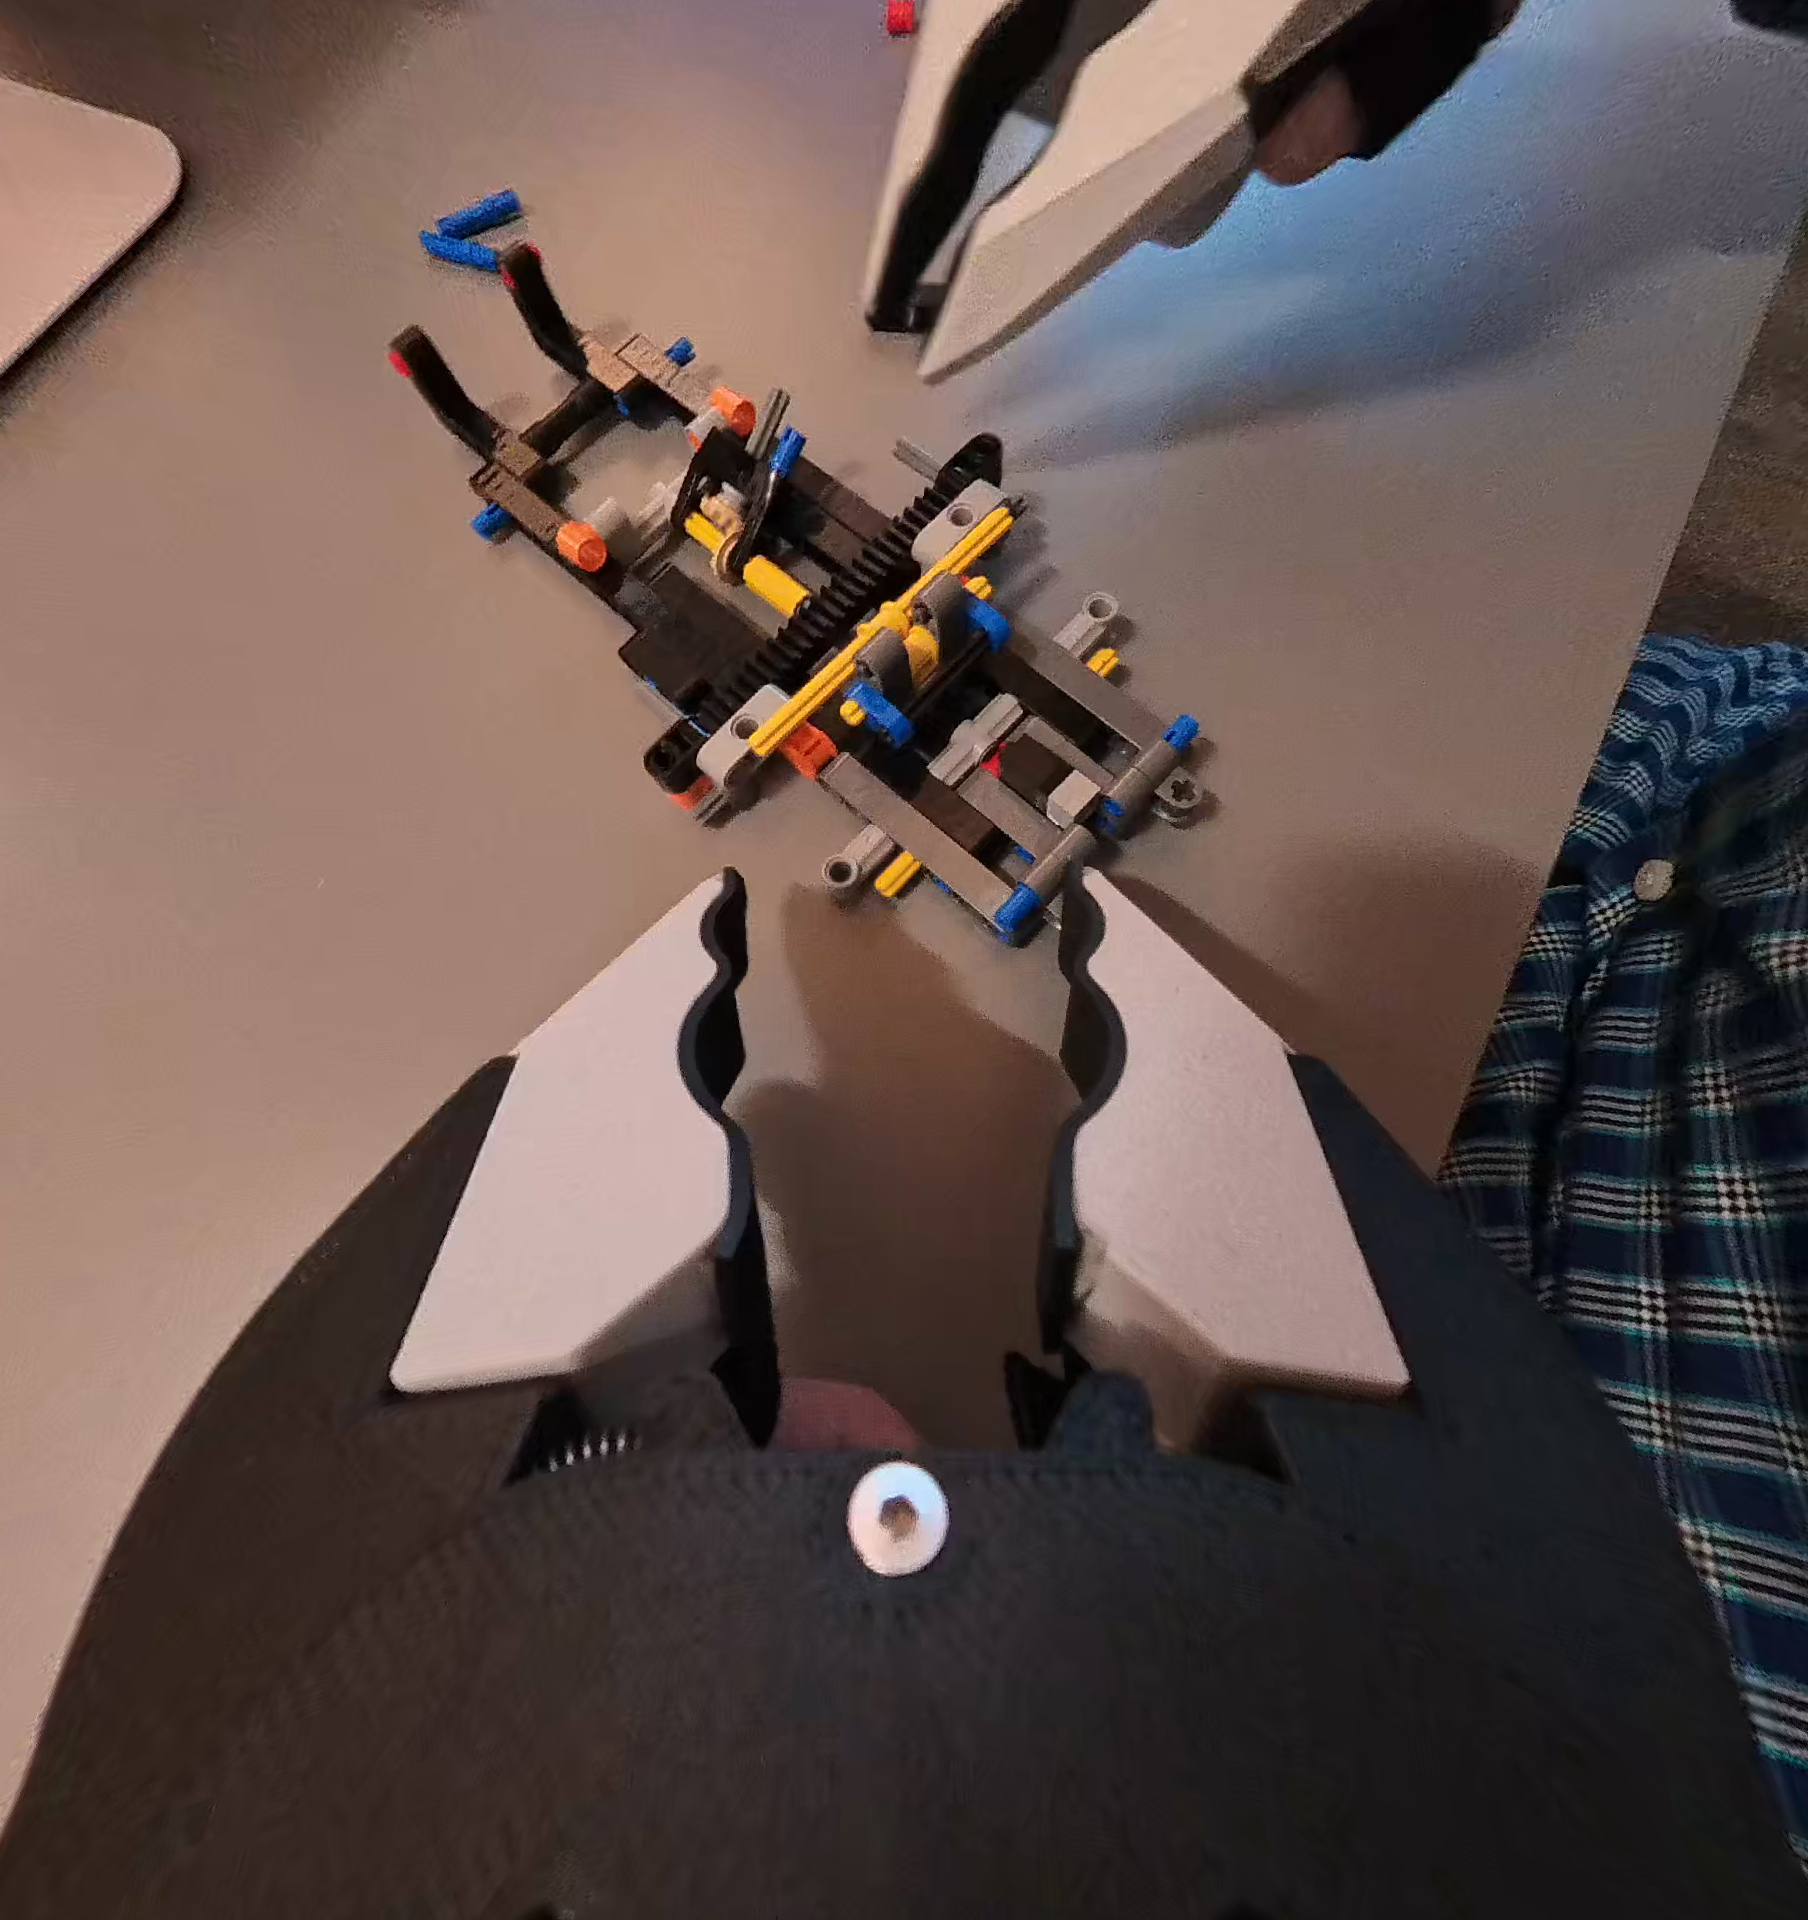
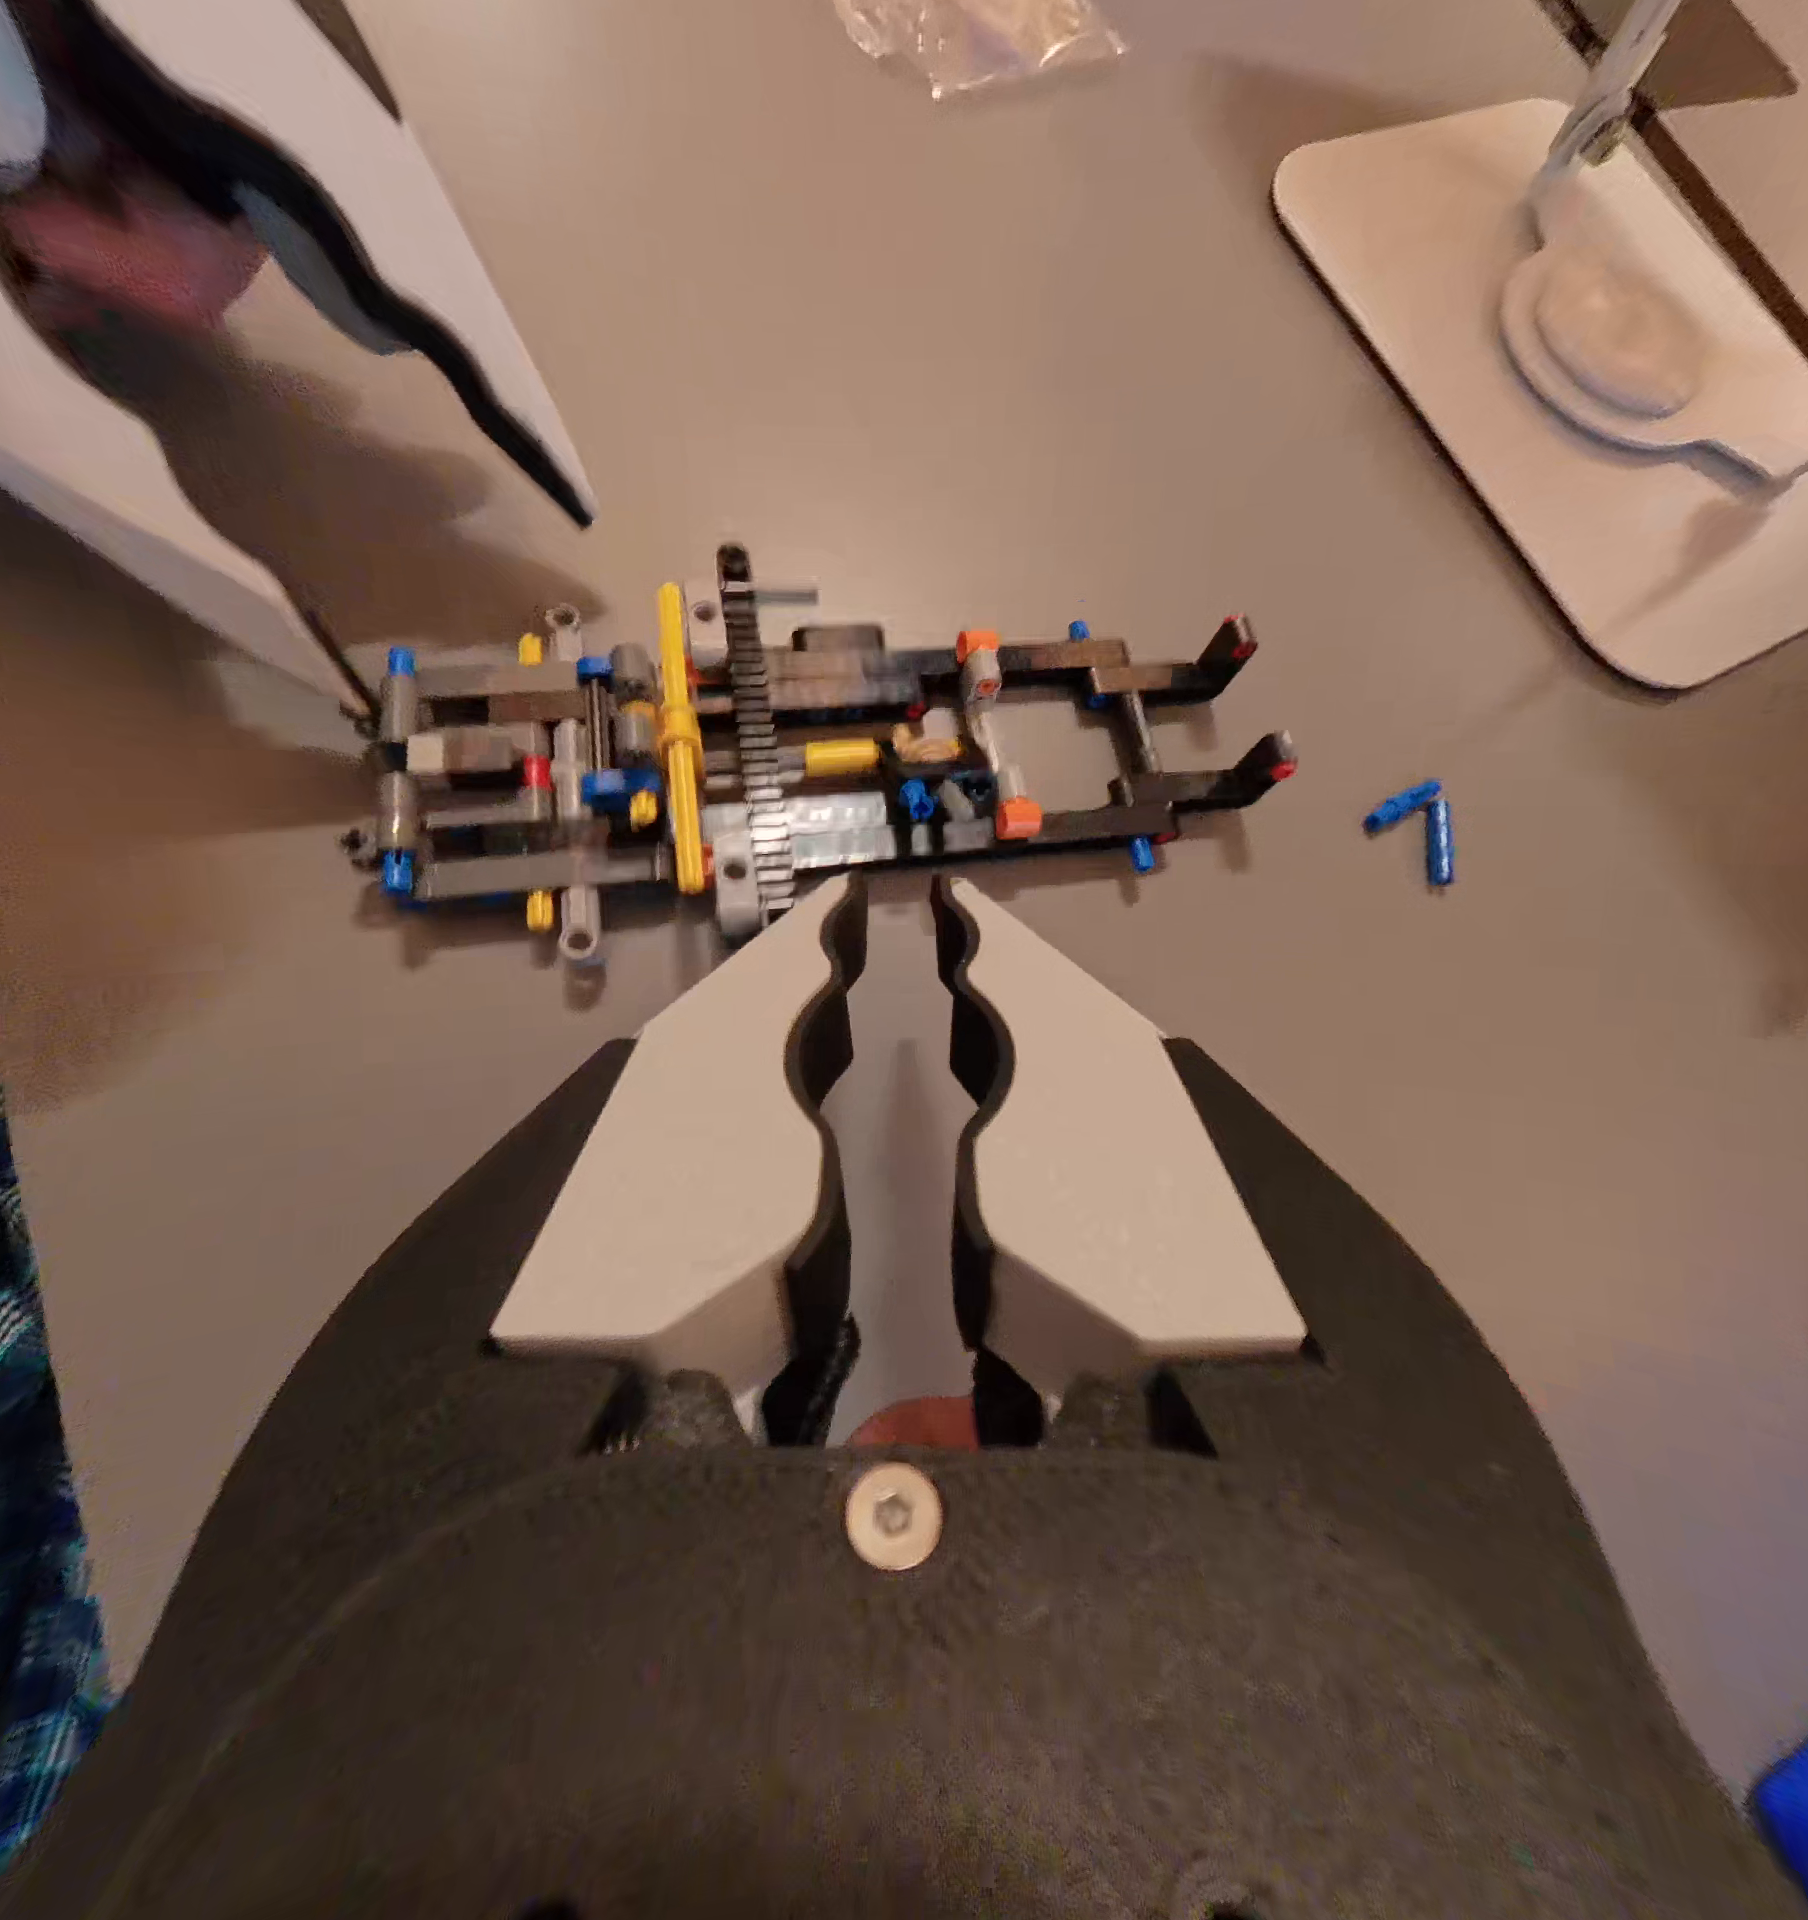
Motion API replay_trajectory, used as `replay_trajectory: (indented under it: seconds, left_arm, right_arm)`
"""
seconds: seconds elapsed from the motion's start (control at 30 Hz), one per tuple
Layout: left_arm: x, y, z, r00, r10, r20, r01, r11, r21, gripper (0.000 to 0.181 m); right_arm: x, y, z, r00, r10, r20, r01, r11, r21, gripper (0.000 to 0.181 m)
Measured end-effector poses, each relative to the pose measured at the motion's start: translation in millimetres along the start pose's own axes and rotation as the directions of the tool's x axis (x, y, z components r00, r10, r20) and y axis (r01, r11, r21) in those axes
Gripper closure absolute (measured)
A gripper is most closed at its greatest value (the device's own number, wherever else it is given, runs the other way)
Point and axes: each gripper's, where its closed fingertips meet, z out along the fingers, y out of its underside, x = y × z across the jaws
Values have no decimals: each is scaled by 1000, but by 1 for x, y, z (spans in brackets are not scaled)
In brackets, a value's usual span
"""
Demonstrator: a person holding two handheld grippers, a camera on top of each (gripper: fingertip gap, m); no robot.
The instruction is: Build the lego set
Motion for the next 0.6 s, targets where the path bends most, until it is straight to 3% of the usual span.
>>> replay_trajectory:
  seconds: [0.03,0.3,0.6]
  left_arm:
    - [2,-1,1,1000,0,-10,0,1000,3,123]
    - [5,0,9,999,30,-43,-31,999,-11,116]
    - [6,-3,12,997,46,-56,-47,999,-13,116]
  right_arm:
    - [5,-3,3,1000,11,-13,-11,1000,4,173]
    - [8,-1,29,996,67,56,-63,994,-84,173]
    - [2,-31,52,996,-29,80,36,996,-82,166]
